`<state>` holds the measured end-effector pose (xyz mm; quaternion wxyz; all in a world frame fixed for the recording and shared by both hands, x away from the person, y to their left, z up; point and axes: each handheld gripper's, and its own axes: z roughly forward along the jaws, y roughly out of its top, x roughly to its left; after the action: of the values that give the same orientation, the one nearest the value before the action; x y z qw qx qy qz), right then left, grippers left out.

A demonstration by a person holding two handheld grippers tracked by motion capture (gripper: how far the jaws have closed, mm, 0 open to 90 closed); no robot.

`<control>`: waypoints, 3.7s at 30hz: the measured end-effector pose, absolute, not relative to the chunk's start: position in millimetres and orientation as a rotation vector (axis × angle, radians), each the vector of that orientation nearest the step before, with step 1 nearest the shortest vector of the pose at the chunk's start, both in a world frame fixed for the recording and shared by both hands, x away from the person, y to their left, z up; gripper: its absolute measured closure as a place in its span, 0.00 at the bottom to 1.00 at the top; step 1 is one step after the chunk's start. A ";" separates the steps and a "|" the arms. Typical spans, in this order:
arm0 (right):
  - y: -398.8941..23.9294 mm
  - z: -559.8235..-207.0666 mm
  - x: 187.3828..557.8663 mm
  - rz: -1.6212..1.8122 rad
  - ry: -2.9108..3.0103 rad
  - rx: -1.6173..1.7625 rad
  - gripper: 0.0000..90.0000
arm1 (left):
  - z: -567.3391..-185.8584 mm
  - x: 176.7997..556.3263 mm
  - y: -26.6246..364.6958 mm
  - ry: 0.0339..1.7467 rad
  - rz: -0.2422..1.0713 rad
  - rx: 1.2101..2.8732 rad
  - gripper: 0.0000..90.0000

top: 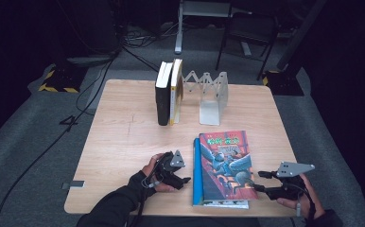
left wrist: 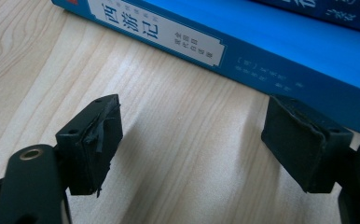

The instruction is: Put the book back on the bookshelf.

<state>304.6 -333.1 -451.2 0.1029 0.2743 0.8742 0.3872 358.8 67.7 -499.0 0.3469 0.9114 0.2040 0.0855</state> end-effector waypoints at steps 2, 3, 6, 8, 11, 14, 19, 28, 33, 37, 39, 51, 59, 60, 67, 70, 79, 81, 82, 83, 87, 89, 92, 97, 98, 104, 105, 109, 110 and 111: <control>-335.3 -449.0 297.8 1.031 2.579 0.816 0.58 | -499.1 358.8 66.8 0.529 0.221 2.364 0.23; -335.2 -449.9 295.7 1.009 2.605 0.795 0.57 | -499.2 358.6 66.3 0.530 0.220 2.362 0.23; -338.4 -453.2 300.1 1.150 2.565 0.891 0.51 | -499.4 359.6 64.7 0.528 0.215 2.362 0.23; -338.2 -451.3 304.1 1.191 2.512 0.939 0.49 | -499.1 359.1 63.6 0.524 0.222 2.362 0.23; -323.2 -454.4 305.8 1.157 2.560 0.890 0.42 | -499.5 358.8 61.8 0.511 0.220 2.361 0.24; -317.0 -456.4 309.0 1.182 2.573 0.898 0.38 | -499.7 358.8 60.1 0.507 0.222 2.357 0.24; -320.8 -465.7 321.3 1.259 2.589 1.048 0.27 | -503.1 364.1 62.1 0.538 0.192 2.334 0.19; -311.3 -463.8 321.3 1.244 2.631 0.992 0.28 | -503.4 364.6 62.1 0.534 0.194 2.333 0.18; -294.2 -460.5 320.3 1.202 2.645 0.943 0.28 | -503.0 364.0 62.1 0.539 0.198 2.334 0.18; -281.6 -460.0 325.8 1.190 2.643 0.913 0.28 | -498.8 363.3 64.0 0.519 0.243 2.325 0.29; -278.5 -459.7 328.1 1.182 2.648 0.906 0.28 | -497.7 368.0 67.6 0.541 0.250 2.302 0.28; -271.2 -452.1 335.8 1.216 2.639 0.813 0.41 | -499.9 387.2 65.3 0.554 0.263 2.318 0.29; -262.4 -450.2 359.5 1.300 2.678 0.792 0.40 | -499.5 392.7 67.5 0.592 0.275 2.295 0.30; -261.1 -450.5 364.6 1.303 2.695 0.801 0.40 | -499.1 393.4 68.5 0.598 0.275 2.293 0.30; -262.4 -448.3 380.8 1.313 2.665 0.833 0.57 | -497.8 397.9 70.9 0.624 0.301 2.280 0.31; -264.2 -447.1 380.5 1.342 2.643 0.800 0.74 | -498.6 402.9 70.7 0.639 0.309 2.275 0.31; -262.9 -443.0 368.1 1.389 2.544 0.659 0.83 | -495.5 418.7 72.6 0.695 0.329 2.246 0.34; -263.2 -442.4 366.5 1.400 2.529 0.645 0.83 | -492.7 424.2 74.2 0.734 0.329 2.225 0.36; -263.4 -441.3 365.2 1.404 2.520 0.630 0.83 | -491.6 426.1 74.8 0.736 0.324 2.221 0.36; -263.7 -440.6 364.3 1.408 2.515 0.621 0.83 | -489.9 429.2 76.3 0.748 0.323 2.198 0.36; -264.9 -437.3 359.4 1.421 2.484 0.577 0.83 | -485.7 434.7 78.7 0.755 0.306 2.166 0.36; -266.7 -435.5 353.3 1.434 2.447 0.535 0.83 | -475.7 436.6 86.9 0.726 0.292 2.086 0.38; -265.6 -436.9 350.7 1.438 2.427 0.507 0.83 | -452.8 434.3 92.5 0.626 0.187 1.956 0.55; -255.6 -438.1 350.5 1.402 2.438 0.504 0.86 | -444.5 430.9 89.8 0.644 0.299 2.023 0.59; -254.9 -438.9 350.6 1.399 2.435 0.519 0.86 | -444.5 430.9 89.8 0.644 0.299 2.023 0.57; -256.4 -441.3 349.6 1.426 2.422 0.535 0.86 | -469.5 428.4 103.4 0.720 0.434 2.197 0.51; -257.1 -441.9 349.9 1.436 2.421 0.537 0.87 | -473.5 429.4 103.6 0.722 0.426 2.215 0.51; -257.6 -442.2 349.1 1.462 2.429 0.526 0.88 | -487.1 432.0 97.6 0.735 0.373 2.259 0.47; -257.6 -442.2 349.1 1.462 2.429 0.526 0.88 | -487.1 432.0 97.6 0.735 0.373 2.259 0.47; -257.3 -441.9 348.6 1.463 2.430 0.520 0.88 | -488.8 432.4 95.2 0.731 0.368 2.265 0.47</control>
<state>348.6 -257.3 -441.9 0.1288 0.1787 0.8357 0.5031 432.4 95.2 -488.8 0.3583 0.8780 0.2833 0.1428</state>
